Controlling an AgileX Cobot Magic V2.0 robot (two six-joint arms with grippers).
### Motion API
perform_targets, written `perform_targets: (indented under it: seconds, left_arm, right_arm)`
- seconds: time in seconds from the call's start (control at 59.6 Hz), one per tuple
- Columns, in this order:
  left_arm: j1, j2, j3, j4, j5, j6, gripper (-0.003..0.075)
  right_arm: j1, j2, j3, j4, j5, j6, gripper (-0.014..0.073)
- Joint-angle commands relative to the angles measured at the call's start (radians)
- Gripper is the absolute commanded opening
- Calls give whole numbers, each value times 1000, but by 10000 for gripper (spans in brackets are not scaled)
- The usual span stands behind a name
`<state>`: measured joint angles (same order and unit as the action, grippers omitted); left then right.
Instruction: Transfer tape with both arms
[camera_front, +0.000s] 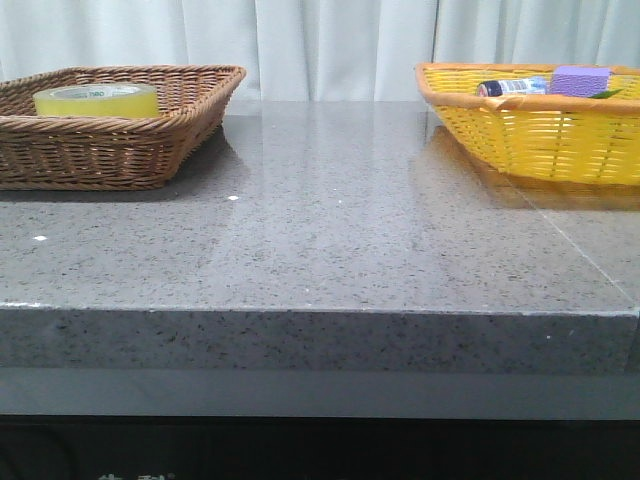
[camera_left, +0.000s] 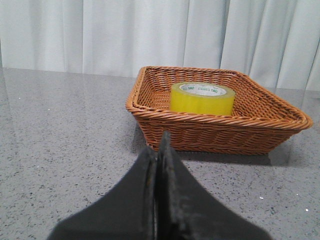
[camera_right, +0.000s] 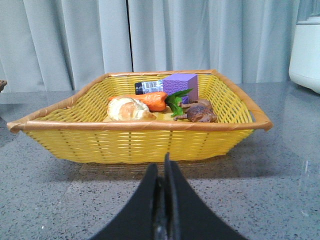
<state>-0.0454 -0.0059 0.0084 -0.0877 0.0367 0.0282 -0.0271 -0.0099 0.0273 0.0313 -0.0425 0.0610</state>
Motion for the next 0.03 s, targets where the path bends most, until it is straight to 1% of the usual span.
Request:
perform_targets:
  seconds: [0.0,0.017]
  left_arm:
    - [-2,-19,40,-9,-88,0,-20]
    - [-2,-19,40,-9,-88,0,-20]
  right_arm:
    - [-7,-27,-25,3,-76,1,-69]
    - [-7,-27,-25,3,-76,1,-69]
